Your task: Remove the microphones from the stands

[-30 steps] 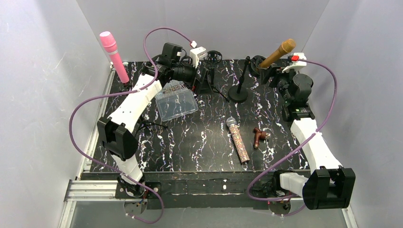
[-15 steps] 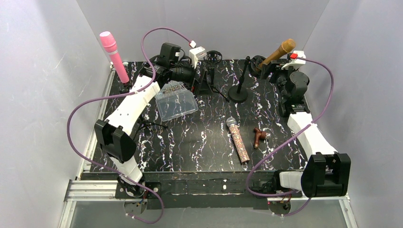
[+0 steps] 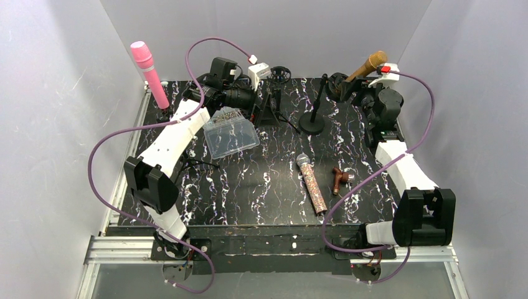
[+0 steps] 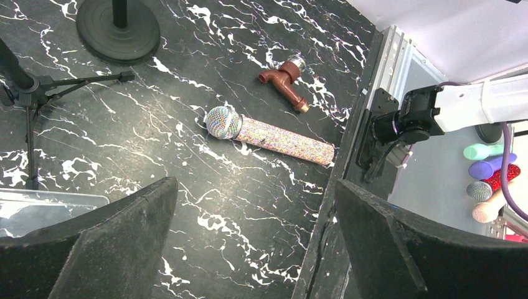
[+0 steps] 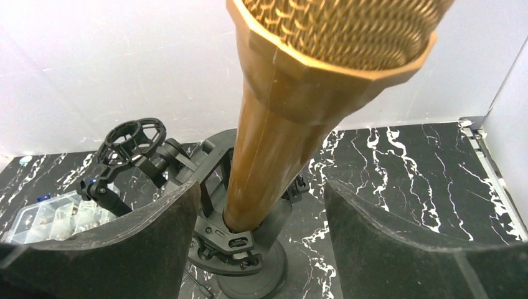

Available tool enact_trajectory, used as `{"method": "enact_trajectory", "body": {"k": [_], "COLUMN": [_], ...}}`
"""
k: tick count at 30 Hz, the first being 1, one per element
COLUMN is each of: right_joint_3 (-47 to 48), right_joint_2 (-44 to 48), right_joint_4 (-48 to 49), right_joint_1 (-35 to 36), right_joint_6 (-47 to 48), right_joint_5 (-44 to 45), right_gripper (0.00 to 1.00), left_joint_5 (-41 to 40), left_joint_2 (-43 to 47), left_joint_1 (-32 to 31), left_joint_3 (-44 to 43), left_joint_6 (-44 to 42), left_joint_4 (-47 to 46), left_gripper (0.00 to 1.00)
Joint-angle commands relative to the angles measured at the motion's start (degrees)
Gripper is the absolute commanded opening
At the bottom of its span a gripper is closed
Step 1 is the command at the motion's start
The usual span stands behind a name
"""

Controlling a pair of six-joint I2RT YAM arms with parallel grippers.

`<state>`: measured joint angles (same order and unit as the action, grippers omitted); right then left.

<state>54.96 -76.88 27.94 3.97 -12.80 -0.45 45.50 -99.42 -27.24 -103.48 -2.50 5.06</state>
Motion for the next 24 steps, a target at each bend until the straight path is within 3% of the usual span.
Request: {"method": "enact_trajectory", "body": {"k": [1, 6, 12, 24], "right_joint_3": [3.2, 4.8, 7.3, 10.4], "right_joint_2": [0.0, -1.3, -3.4, -3.9], "right_joint_4": [4.3, 3.5, 3.0, 1.0], "right_joint_1": [-0.8, -1.7, -2.3, -3.4], "right_joint_6": [-2.8, -4.3, -4.8, -7.1], "right_joint_5": [-2.2, -5.4, -7.4, -13.0], "right_gripper": [0.80, 0.76, 0.65, 0.14], "left_joint_5": [2.9, 2.8, 2.6, 2.8], "left_joint_2": [3.2, 3.4, 4.2, 4.9], "left_joint_1": [-0.3, -0.5, -0.5, -0.5], "left_joint_3": [0.2, 0.5, 1.0, 1.3], "left_joint_6": [0.0, -0.2, -1.2, -1.6], "left_joint_4": [1.6, 1.9, 2.9, 3.5], "left_gripper": [0.98, 0.98, 0.98, 0.98]}}
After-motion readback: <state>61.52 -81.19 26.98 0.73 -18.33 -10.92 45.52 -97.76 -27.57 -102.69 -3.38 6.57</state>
